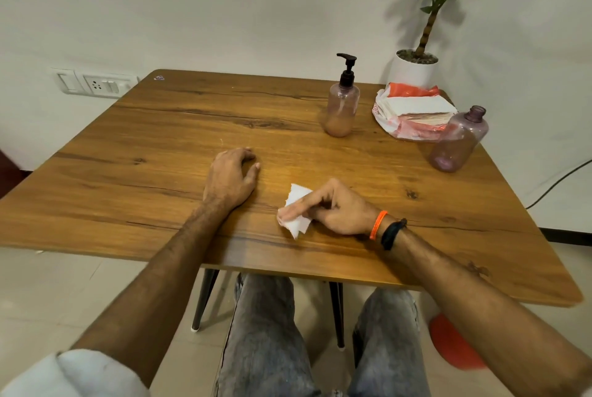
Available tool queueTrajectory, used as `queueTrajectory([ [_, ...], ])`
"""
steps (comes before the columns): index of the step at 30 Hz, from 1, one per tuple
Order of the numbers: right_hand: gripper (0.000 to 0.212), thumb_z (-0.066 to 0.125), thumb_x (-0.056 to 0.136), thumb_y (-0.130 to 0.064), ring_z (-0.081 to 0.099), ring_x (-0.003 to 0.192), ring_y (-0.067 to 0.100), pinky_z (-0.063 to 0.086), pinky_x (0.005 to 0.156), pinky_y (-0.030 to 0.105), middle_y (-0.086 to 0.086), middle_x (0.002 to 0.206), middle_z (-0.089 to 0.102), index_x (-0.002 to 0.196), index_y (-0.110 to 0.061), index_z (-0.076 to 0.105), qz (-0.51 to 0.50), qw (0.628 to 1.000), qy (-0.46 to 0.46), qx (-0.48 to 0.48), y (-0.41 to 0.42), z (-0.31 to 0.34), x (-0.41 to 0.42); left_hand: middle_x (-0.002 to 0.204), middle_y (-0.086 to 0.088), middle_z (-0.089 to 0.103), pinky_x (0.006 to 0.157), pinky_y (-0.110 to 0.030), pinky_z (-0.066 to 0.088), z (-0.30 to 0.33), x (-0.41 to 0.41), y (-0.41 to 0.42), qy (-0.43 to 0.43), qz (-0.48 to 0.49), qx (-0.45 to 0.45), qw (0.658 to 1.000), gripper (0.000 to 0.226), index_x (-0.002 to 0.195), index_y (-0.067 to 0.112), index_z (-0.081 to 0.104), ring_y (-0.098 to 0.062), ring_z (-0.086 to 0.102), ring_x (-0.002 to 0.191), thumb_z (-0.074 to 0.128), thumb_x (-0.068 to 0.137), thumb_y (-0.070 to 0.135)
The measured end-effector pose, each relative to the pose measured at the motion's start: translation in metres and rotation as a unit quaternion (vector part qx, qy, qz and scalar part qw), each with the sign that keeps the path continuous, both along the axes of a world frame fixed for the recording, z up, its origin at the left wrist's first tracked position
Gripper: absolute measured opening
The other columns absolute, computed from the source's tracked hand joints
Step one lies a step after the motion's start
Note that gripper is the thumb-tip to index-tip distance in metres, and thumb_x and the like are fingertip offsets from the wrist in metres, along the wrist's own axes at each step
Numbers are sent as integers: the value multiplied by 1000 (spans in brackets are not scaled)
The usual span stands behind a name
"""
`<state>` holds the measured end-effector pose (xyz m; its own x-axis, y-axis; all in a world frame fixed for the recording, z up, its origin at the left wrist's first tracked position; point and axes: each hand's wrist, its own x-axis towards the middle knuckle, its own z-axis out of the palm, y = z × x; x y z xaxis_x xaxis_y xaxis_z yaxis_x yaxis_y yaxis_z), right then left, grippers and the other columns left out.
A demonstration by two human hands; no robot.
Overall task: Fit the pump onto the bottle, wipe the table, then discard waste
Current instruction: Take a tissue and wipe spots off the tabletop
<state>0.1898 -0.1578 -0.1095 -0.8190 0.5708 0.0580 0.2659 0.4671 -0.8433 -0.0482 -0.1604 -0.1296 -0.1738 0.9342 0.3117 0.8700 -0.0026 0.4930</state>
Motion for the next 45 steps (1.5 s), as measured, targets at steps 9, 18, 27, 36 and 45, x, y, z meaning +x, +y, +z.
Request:
queueTrajectory([
  [9,42,55,84,19,69,88,10,58,81,25,5,100,70,124,7,57,-248,903,236,-261,37,8,-7,131,-9,62,108,-34,36,2,1,-7,-20,-8,-4,1000,32,119,5,65,-25,53,124,61,91,21],
  [18,30,60,87,4,62,97,-1,47,87,6,-5,112,72,104,-15,75,-392,912,108,49,54,26,-16,132,-10,61,109,-34,35,1,-2,-10,-23,-31,-7,999,33,121,4,64,-27,52,125,61,92,20],
  [27,39,55,88,-2,63,110,27,51,96,36,10,118,68,122,-17,66,-198,934,-176,240,51,3,-30,132,-8,61,108,-36,36,0,-5,-19,-29,-35,5,999,32,121,4,64,-25,52,124,60,92,18],
  [36,50,45,93,1,35,142,19,28,118,35,6,151,42,137,-18,54,-119,943,-222,219,52,-2,-35,133,-7,61,109,-37,37,-1,-4,-18,-27,-30,8,999,32,121,4,64,-24,52,124,59,92,19],
  [45,57,44,86,11,37,140,10,16,118,16,-1,145,50,133,-17,59,-4,961,-169,217,4,2,-24,131,-7,62,108,-37,39,-4,-4,-17,-14,-16,4,1000,33,120,5,64,-25,53,123,59,92,21],
])
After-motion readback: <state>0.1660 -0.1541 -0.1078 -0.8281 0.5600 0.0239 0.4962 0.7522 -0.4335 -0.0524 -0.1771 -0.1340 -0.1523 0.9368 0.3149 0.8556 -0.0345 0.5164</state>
